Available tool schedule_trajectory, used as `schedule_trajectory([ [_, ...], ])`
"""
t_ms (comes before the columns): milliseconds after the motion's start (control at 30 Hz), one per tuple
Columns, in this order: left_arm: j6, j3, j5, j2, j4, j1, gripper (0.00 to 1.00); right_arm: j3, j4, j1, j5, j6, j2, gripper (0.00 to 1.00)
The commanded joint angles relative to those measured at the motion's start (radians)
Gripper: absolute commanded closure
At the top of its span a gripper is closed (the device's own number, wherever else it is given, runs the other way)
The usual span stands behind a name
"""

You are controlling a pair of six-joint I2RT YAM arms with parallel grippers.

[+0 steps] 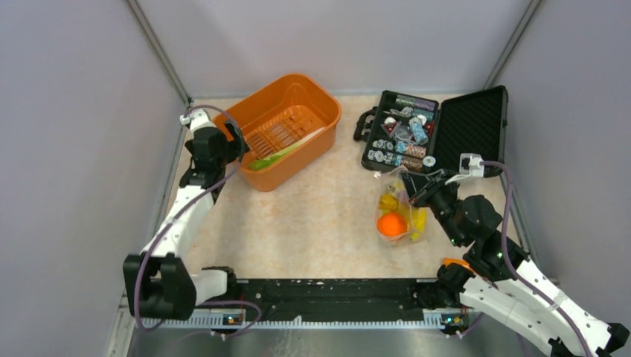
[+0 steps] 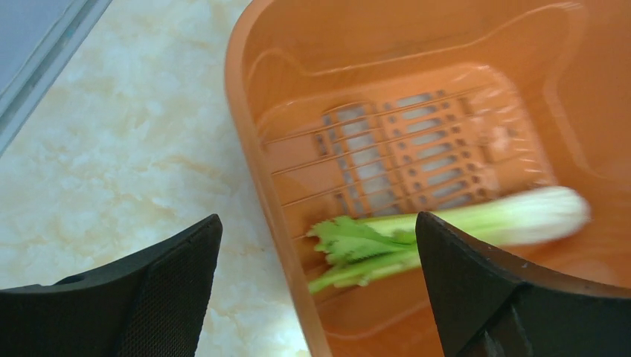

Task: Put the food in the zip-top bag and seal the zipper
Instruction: Place the bin at the center of the board, then adjust the zipper food storage bag at the center of the board.

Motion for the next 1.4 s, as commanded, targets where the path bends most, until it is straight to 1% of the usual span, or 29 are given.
schedule_trajectory([
  [0,0.065,0.086,0.193,-0.188,-0.041,0.004,0.01,0.057,0.051,-0.006,0.02,0.051,0.044,1.0],
  [67,0.034,0.099,0.401,-0.231,-0.079,0.0,0.03,0.054,0.067,-0.007,0.033,0.079,0.068,1.0],
  [133,-0.011,0.094,0.576,-0.257,-0.08,-0.061,0.05,0.048,0.092,-0.007,0.048,0.102,0.091,1.0],
  [167,-0.019,0.093,0.63,-0.262,-0.079,-0.116,0.06,0.044,0.105,-0.006,0.056,0.116,0.1,1.0],
  [200,-0.022,0.097,0.629,-0.263,-0.094,-0.198,0.07,0.04,0.119,-0.006,0.062,0.128,0.111,1.0],
  [300,-0.046,0.101,0.544,-0.252,-0.118,-0.461,0.04,0.028,0.168,-0.006,0.068,0.146,0.136,1.0],
  [400,-0.143,0.071,0.525,-0.209,-0.042,-0.608,0.05,0.019,0.181,-0.006,0.072,0.166,0.154,1.0],
  [500,-0.169,0.072,0.421,-0.152,0.003,-0.749,0.04,0.012,0.215,-0.006,0.056,0.18,0.164,1.0],
  [600,-0.176,0.105,0.385,-0.092,0.036,-0.837,0.04,0.007,0.213,-0.007,0.046,0.184,0.164,1.0],
  [700,-0.173,0.109,0.382,-0.043,0.072,-0.876,0.05,0.001,0.207,-0.006,0.028,0.189,0.158,1.0],
  [767,-0.169,0.111,0.352,-0.012,0.074,-0.9,0.09,-0.01,0.202,-0.006,0.028,0.192,0.15,1.0],
  [800,-0.172,0.117,0.353,0.002,0.073,-0.905,0.12,-0.015,0.2,-0.007,0.028,0.195,0.144,1.0],
  [833,-0.178,0.124,0.362,0.011,0.073,-0.913,0.17,-0.016,0.195,-0.007,0.028,0.197,0.138,1.0],
  [900,-0.162,0.134,0.311,0.014,0.068,-0.945,0.24,-0.014,0.191,-0.006,0.016,0.196,0.127,1.0],
  [967,-0.136,0.135,0.28,0.031,0.057,-0.953,0.35,-0.02,0.191,-0.006,-0.01,0.188,0.115,1.0],
  [1033,-0.12,0.146,0.284,0.058,0.054,-0.956,0.51,-0.033,0.198,-0.005,-0.04,0.177,0.094,1.0],
  [1133,-0.117,0.15,0.353,0.095,0.116,-0.962,0.72,-0.053,0.197,-0.006,-0.07,0.149,0.045,1.0],
  [1200,-0.099,0.162,0.373,0.11,0.114,-0.967,0.9,-0.067,0.206,-0.007,-0.117,0.105,0.014,1.0],
  [1233,-0.083,0.165,0.37,0.108,0.109,-0.967,0.97,-0.07,0.206,-0.006,-0.146,0.081,-0.001,0.97],
  [1267,-0.061,0.165,0.356,0.101,0.102,-0.968,1.0,-0.069,0.209,-0.007,-0.184,0.039,-0.013,0.84],
  [1300,-0.037,0.165,0.338,0.087,0.094,-0.967,1.0,-0.063,0.203,-0.005,-0.225,-0.011,-0.023,0.68],
  [1333,-0.005,0.166,0.325,0.073,0.088,-0.967,1.0,-0.054,0.192,-0.006,-0.255,-0.052,-0.032,0.58],
  [1367,0.031,0.173,0.311,0.059,0.062,-0.965,1.0,-0.037,0.151,-0.006,-0.269,-0.095,-0.039,0.52],
])
